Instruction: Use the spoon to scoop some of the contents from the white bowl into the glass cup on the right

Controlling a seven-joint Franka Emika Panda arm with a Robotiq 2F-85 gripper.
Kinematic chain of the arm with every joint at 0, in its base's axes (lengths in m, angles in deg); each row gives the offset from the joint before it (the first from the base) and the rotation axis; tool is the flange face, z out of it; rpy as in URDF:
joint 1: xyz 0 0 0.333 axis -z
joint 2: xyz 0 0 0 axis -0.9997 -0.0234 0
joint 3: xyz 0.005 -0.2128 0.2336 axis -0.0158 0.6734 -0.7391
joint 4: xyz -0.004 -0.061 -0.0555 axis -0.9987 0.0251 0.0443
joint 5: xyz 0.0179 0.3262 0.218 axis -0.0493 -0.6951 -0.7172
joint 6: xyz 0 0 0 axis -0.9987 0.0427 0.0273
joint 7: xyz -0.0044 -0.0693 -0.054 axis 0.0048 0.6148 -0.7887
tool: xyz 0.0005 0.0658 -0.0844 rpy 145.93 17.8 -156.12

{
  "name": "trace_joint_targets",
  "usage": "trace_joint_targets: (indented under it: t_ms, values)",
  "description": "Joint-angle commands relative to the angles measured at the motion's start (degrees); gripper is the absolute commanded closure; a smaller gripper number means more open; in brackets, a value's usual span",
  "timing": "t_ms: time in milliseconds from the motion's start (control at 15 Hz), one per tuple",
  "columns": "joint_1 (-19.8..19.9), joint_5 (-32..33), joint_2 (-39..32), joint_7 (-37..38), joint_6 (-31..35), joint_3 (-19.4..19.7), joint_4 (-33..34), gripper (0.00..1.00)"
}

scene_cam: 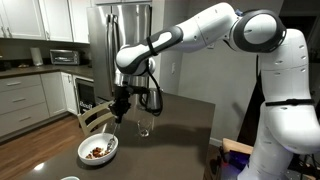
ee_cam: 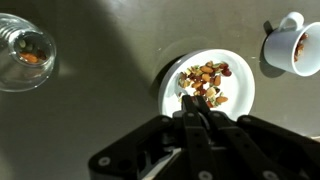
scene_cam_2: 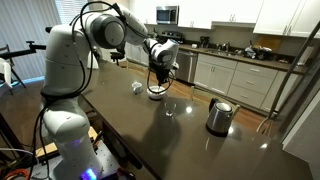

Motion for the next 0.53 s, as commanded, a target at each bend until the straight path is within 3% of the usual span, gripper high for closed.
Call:
trace_joint_targets:
  t_ms: [0, 467]
  values:
    - [1.8, -3.7, -2.2, -3.1, -2.1, -1.6, 2.4, 0.94]
    - [7.1, -18.3, -5.8, -14.3, -4.6, -3.7, 3.2, 0.94]
